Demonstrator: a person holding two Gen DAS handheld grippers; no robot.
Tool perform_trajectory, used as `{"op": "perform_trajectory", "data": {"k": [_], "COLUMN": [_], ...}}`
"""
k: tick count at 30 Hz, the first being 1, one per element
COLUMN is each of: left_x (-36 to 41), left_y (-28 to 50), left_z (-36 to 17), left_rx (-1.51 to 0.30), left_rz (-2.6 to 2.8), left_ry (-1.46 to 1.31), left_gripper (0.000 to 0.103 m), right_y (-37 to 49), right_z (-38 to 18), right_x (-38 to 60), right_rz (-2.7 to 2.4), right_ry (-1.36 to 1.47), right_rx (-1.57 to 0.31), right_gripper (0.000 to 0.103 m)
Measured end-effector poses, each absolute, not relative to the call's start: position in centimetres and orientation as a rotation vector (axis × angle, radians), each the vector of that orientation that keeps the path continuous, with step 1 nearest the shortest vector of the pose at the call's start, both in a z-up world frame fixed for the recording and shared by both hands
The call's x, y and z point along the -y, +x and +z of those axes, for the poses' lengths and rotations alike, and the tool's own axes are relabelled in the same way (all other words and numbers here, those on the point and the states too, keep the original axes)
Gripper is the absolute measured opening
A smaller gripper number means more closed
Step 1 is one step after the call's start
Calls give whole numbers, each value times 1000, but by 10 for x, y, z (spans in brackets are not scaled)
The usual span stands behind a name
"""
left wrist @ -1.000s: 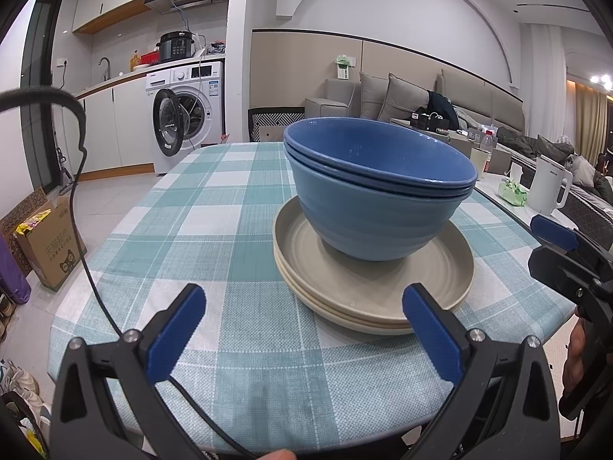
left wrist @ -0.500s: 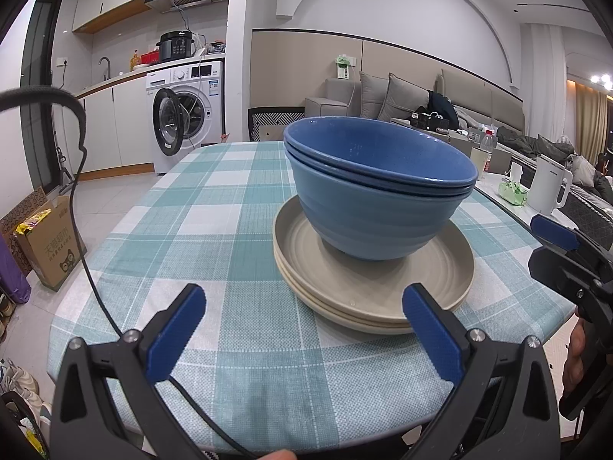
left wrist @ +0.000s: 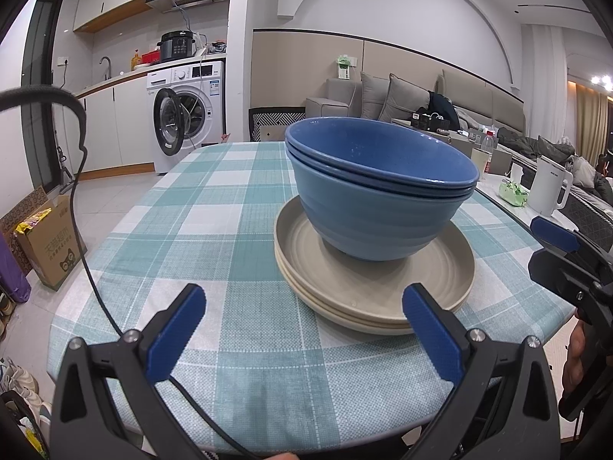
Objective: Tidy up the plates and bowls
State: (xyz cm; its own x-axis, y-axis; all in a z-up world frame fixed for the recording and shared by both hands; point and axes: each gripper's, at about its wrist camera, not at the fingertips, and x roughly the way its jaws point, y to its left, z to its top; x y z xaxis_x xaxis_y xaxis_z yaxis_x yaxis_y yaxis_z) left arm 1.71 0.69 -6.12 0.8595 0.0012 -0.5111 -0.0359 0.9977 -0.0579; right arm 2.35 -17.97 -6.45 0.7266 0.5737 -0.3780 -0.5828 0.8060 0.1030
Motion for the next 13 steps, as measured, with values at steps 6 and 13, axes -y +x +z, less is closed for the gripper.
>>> {"op": "perform_trajectory", "data": {"k": [6, 13], "left_x": [-7, -6], "left_y": [17, 16], "left_z": [-61, -60], "left_rx": [-532, -525], "left_rz": [12, 11], "left_ry": [-69, -75], "left_gripper": [103, 103], "right_y": [23, 23], "right_z": [-65, -65], "right_x": [179, 178], "right_rz": [641, 642], "right_ry": [-26, -27], "right_rx": [-412, -414], "right_gripper": [103, 103]}}
